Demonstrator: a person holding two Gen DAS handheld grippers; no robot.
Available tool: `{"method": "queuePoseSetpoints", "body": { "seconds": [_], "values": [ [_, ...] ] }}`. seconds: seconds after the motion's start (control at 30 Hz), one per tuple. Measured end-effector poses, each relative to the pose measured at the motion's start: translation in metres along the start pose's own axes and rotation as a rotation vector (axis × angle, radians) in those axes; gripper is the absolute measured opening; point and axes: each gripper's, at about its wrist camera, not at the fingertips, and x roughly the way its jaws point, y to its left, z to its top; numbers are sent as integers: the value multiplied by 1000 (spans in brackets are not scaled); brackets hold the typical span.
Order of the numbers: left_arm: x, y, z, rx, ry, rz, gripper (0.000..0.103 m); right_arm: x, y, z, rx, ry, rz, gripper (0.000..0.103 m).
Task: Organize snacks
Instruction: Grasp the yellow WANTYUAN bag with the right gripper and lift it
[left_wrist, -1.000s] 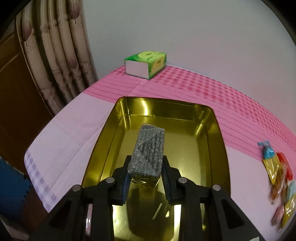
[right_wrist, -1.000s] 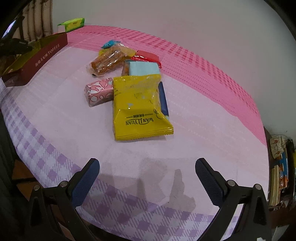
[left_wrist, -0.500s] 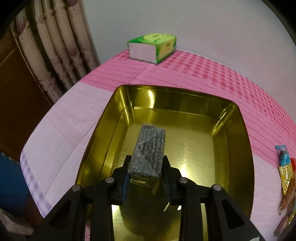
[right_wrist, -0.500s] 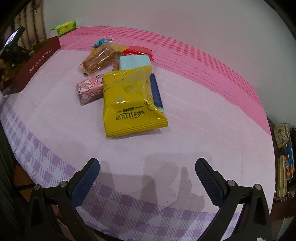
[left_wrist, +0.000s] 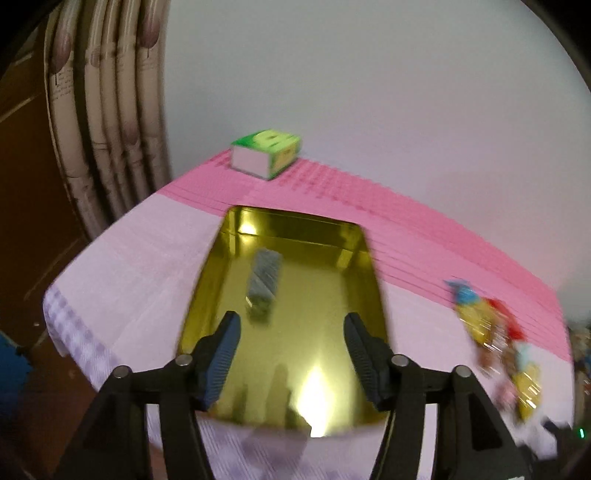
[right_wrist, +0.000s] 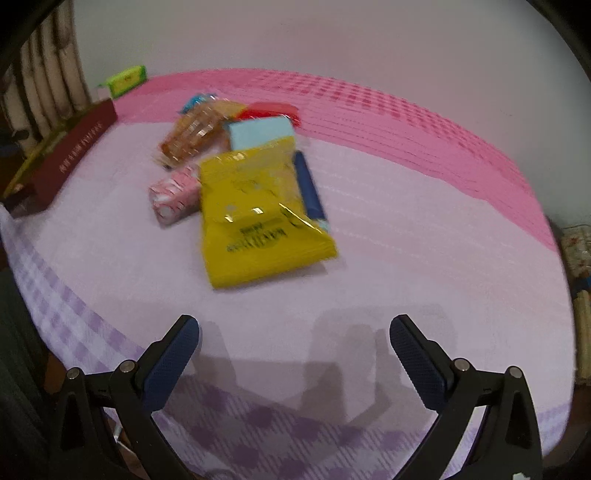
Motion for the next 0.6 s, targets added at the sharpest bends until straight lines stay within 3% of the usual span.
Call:
{"method": "queuePoseSetpoints", "body": {
  "seconds": [0.2,0.23,0.3,0.33,0.47,0.6],
  "values": [
    [-49,-18,-57,-19,24,-137,66,-10,13,24,-34,-104,-10,101],
    [-50,-21,-63,-10,36,-154,66,-12,15,27,-43,-126,-7,95],
    [-48,-27,-70,16,51,-162,66,-8,24,35,-88,-114,-36,72],
    [-46,-29,-73,27,65,-161,66,-4,28,39,-113,-94,-48,55],
    [-48,-30,-73,9,71,-198,66,13,40,45,-187,-59,-79,54],
    [-57,-28,-71,-2,45,-219,66,10,39,48,-167,-63,-52,48]
  ]
}}
